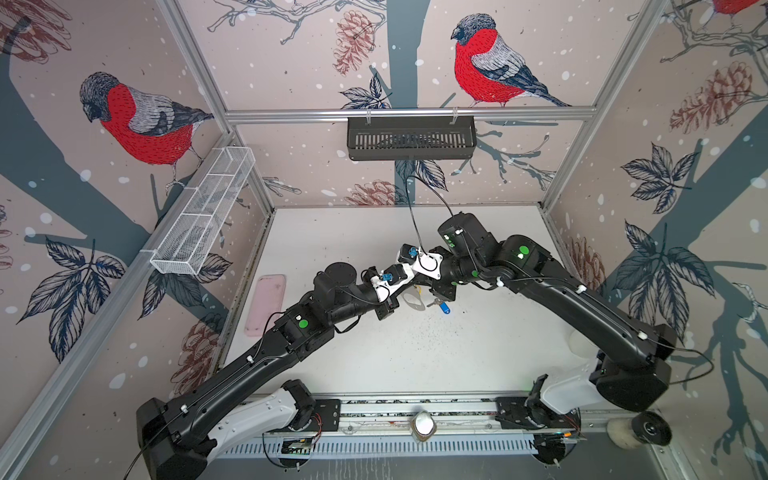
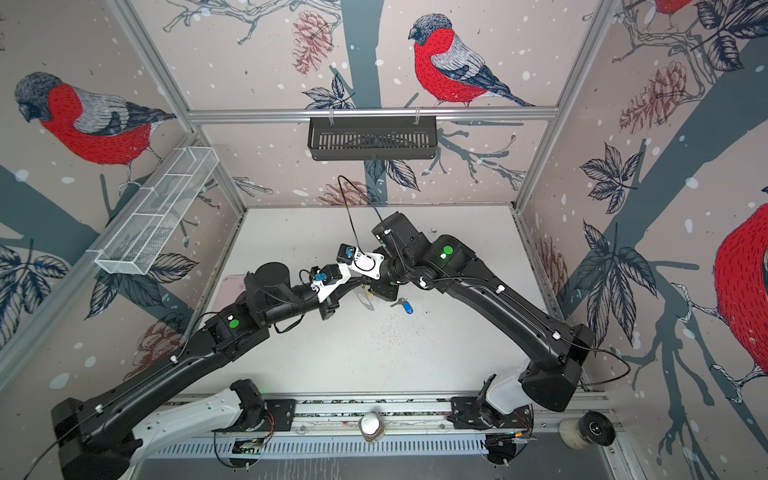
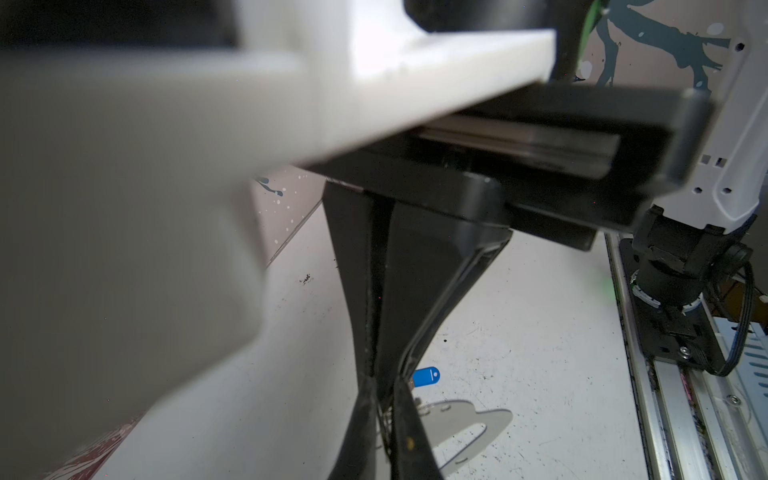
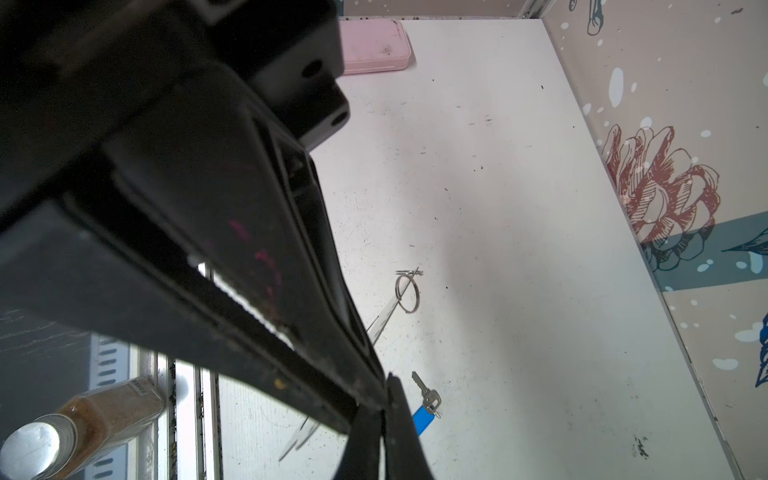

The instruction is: Put the keys on the keyring

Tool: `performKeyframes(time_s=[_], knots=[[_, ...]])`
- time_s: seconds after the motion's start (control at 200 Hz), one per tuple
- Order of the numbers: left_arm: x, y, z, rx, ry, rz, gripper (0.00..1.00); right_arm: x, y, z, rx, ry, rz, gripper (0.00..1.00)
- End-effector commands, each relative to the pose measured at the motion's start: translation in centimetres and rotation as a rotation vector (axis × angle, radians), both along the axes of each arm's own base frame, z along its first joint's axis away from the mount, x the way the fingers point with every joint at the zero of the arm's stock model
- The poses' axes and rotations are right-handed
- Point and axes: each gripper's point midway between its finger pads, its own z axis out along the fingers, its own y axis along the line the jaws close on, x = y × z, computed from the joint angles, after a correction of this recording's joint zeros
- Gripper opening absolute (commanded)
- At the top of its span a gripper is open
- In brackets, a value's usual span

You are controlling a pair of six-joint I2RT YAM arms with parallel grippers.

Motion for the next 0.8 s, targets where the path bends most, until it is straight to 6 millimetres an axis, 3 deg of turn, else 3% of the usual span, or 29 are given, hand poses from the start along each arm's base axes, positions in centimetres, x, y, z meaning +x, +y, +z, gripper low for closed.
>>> performKeyframes(time_s=[0.0, 0.49, 0.655, 0.795], knots=[[0.0, 0.0, 0.4, -0.011, 0.000, -0.001, 0.00, -0.7, 0.6, 1.0, 0.045, -0.016, 0.049, 0.00], [-0.9, 0.7, 1.4, -0.059, -0.038, -0.022, 0.00, -2.2, 0.1, 2.2, 0.117, -0.037, 0.103, 0.00], [-0.6, 0.3, 1.4, -0.086, -0.036, -0.020, 0.00, -1.7, 0.2, 2.7, 0.144, -0.059, 0.074, 0.00], [-0.6, 0.0, 1.7, -0.143, -0.044, -0.026, 0.00, -1.0, 0.1, 2.9, 0.168, -0.074, 0.031, 0.15]])
